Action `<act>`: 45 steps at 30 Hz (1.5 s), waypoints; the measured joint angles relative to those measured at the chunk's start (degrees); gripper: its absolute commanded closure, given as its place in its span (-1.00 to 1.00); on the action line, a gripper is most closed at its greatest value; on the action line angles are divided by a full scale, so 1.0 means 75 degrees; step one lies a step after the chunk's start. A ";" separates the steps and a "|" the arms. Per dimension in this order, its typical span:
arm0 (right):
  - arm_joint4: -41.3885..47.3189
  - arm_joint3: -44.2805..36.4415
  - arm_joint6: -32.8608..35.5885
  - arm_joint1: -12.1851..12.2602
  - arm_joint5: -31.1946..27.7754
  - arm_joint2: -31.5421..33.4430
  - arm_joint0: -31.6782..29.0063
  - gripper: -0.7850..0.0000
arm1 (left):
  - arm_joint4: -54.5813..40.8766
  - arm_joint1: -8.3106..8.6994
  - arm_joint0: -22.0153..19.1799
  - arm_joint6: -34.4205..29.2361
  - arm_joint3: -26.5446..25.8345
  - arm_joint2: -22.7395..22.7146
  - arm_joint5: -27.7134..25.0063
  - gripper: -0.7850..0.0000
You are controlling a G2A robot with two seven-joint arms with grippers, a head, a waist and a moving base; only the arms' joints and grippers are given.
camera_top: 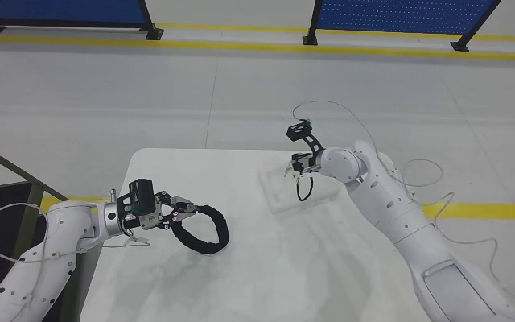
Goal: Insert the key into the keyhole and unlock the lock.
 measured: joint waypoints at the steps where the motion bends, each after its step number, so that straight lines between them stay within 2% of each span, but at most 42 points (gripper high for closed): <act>1: 0.0000 -0.0012 0.0008 0.0003 0.0001 0.0021 -0.0015 1.00 | 0.0000 0.0000 0.0000 0.0000 0.0000 0.0000 0.0000 1.00; 45: -0.0009 0.0215 -0.0057 0.0002 0.0187 0.0685 -0.0390 1.00 | 0.0000 0.0000 0.0000 0.0000 0.0000 0.0000 0.0000 1.00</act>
